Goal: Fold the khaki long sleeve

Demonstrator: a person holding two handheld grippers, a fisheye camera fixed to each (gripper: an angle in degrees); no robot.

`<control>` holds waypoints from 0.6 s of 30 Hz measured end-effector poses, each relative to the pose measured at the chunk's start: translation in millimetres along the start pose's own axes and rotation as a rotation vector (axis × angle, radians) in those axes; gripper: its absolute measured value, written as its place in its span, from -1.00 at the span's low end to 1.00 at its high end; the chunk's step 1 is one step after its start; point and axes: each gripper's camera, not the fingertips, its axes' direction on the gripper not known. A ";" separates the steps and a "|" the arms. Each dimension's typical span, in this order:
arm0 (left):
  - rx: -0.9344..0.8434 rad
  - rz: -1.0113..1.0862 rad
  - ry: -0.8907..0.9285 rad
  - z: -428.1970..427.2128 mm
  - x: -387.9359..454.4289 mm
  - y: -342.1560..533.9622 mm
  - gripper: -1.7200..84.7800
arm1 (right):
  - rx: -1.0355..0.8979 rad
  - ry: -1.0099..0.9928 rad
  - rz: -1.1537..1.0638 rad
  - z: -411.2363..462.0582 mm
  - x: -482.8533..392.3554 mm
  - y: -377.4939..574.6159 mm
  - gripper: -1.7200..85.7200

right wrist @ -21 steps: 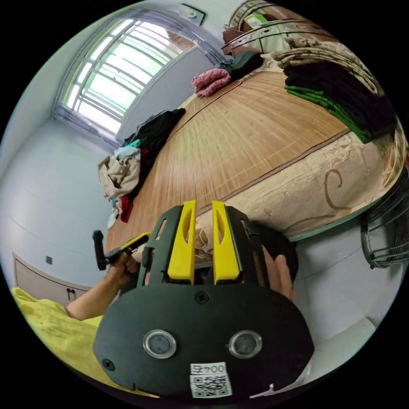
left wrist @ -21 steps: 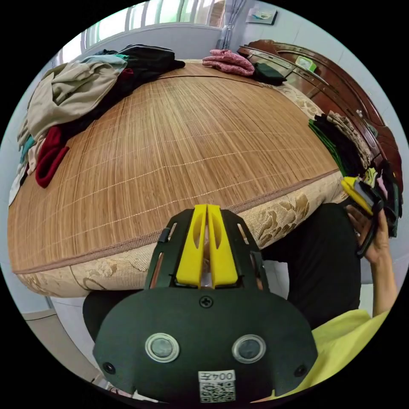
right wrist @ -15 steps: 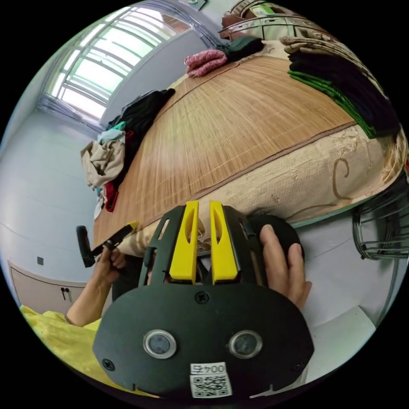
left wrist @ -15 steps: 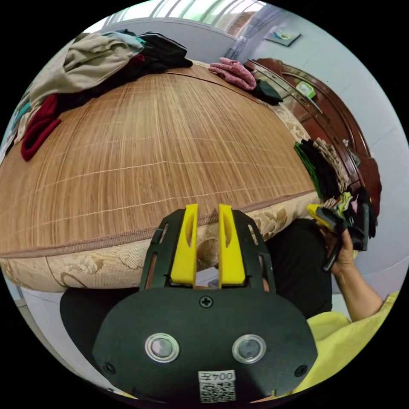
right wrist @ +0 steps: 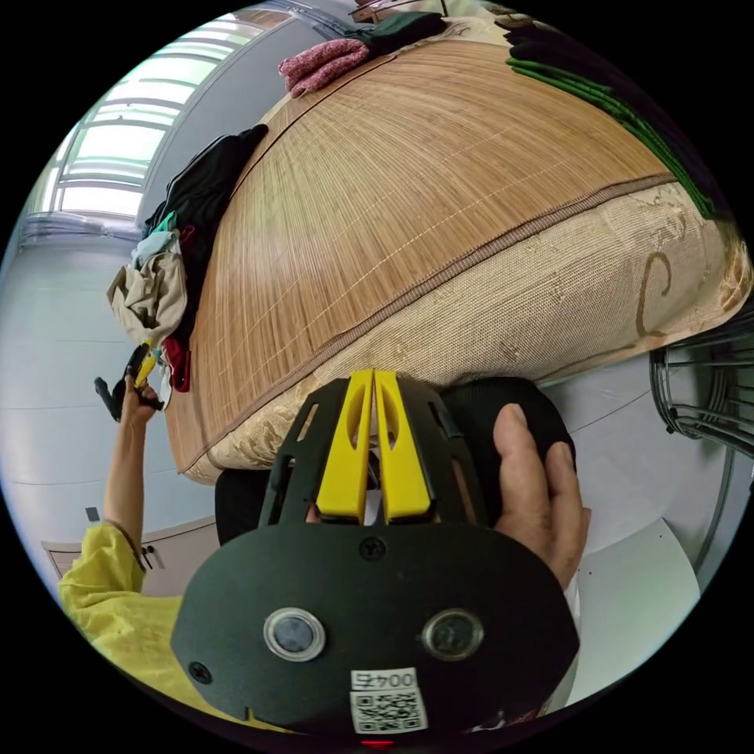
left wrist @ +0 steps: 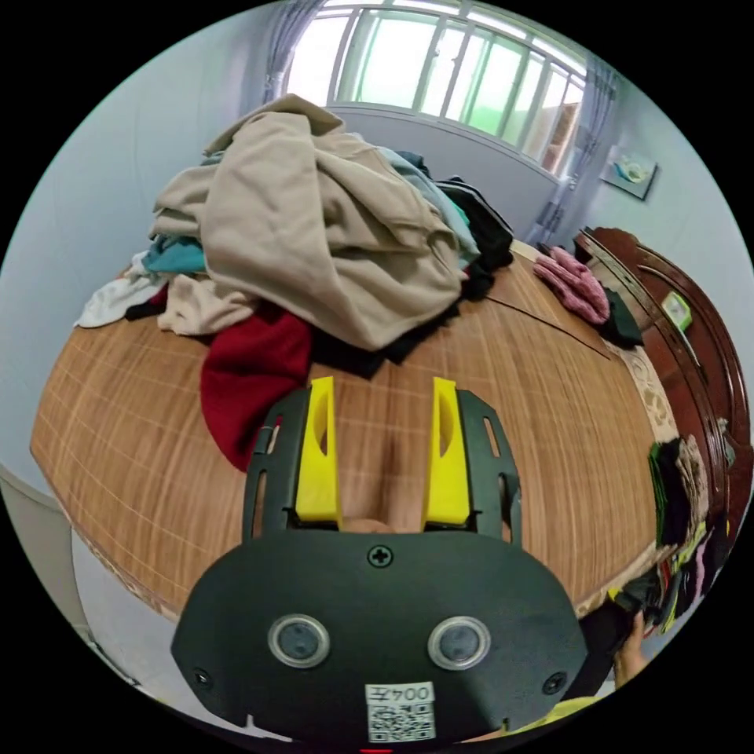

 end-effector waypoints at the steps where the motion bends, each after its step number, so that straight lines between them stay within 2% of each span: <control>1: 0.004 -0.031 -0.042 10.1 -14.2 -18.8 -0.51 | 0.000 0.003 -0.001 2.7 2.9 -1.8 -0.98; 4: -0.026 -0.111 -0.110 44.1 -41.1 -57.7 -0.40 | 0.001 0.027 -0.010 17.3 14.4 -10.6 -0.98; 7: -0.058 -0.138 -0.181 80.9 -56.3 -80.1 -0.41 | 0.013 0.079 -0.035 32.6 19.6 -16.1 -0.98; 9: -0.082 -0.157 -0.198 100.9 -67.1 -86.0 -0.47 | 0.021 0.123 -0.061 45.4 22.5 -19.6 -0.98; 11: -0.108 -0.226 -0.183 120.8 -91.8 -85.4 -0.60 | 0.026 0.146 -0.075 55.2 25.9 -21.9 -0.98; 14: -0.154 -0.203 -0.219 136.2 -114.3 -85.1 -0.79 | 0.027 0.145 -0.073 70.9 37.4 -27.3 -0.98; 18: -0.166 -0.148 -0.141 130.0 -142.5 -87.9 -0.85 | 0.032 0.155 -0.067 94.3 49.7 -33.6 -0.98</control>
